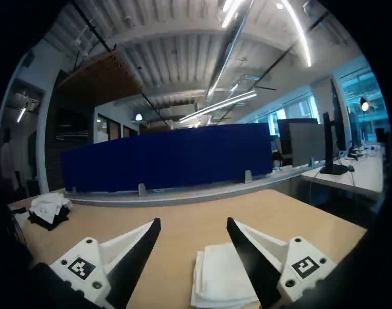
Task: Fold towel
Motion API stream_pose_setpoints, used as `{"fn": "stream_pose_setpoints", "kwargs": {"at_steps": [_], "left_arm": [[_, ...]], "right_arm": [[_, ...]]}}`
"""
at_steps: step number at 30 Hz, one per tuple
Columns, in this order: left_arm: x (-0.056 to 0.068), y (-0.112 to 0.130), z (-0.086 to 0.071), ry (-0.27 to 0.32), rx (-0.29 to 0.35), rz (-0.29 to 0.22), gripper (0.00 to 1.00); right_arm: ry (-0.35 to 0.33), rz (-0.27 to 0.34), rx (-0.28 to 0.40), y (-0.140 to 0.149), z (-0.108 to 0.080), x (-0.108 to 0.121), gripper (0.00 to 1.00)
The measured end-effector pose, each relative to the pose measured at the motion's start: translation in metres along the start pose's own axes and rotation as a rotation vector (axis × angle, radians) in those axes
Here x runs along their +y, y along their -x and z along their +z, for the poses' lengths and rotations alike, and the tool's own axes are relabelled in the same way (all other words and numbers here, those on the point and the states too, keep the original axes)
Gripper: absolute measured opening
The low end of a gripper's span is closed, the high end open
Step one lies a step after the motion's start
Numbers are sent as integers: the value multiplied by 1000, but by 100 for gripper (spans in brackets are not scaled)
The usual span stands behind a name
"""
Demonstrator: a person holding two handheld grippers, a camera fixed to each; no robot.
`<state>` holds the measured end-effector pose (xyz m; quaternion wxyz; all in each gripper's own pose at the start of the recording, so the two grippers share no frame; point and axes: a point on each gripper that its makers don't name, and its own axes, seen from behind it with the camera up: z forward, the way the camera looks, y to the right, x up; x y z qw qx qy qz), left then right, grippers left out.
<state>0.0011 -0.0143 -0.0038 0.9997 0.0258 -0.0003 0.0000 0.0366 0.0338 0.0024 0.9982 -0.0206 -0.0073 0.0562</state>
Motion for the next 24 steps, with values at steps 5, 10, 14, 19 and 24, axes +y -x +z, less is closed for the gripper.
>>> {"fn": "stream_pose_setpoints", "kwargs": {"at_steps": [5, 10, 14, 19, 24], "left_arm": [[1, 0, 0, 0, 0, 0, 95], [1, 0, 1, 0, 0, 0, 95], [1, 0, 1, 0, 0, 0, 95], [1, 0, 1, 0, 0, 0, 95], [1, 0, 1, 0, 0, 0, 95]], "right_arm": [[-6, -7, -1, 9, 0, -7, 100], [-4, -13, -5, 17, 2, -10, 100], [1, -14, -3, 23, 1, -11, 100], [0, -8, -12, 31, 0, -13, 100], [-5, -2, -6, 33, 0, -15, 100]]}}
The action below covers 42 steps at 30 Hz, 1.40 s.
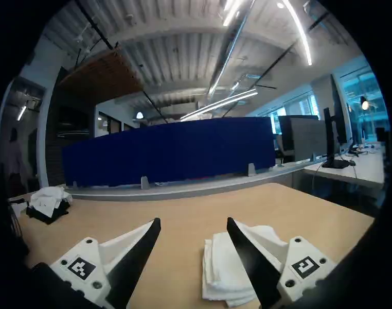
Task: Fold towel
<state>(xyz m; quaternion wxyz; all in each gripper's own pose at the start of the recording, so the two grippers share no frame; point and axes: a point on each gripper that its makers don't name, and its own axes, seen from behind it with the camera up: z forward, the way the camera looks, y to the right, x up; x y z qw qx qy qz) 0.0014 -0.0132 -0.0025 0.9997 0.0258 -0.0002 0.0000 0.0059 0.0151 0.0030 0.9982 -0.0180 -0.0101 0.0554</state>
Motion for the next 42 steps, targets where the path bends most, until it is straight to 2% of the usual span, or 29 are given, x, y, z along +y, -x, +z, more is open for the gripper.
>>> {"fn": "stream_pose_setpoints", "kwargs": {"at_steps": [18, 32, 42], "left_arm": [[0, 0, -1, 0, 0, 0, 95], [0, 0, 0, 0, 0, 0, 95], [0, 0, -1, 0, 0, 0, 95]], "right_arm": [[-12, -50, 18, 3, -7, -6, 100], [-19, -114, 22, 6, -6, -12, 100], [-19, -110, 21, 8, -6, -12, 100]]}}
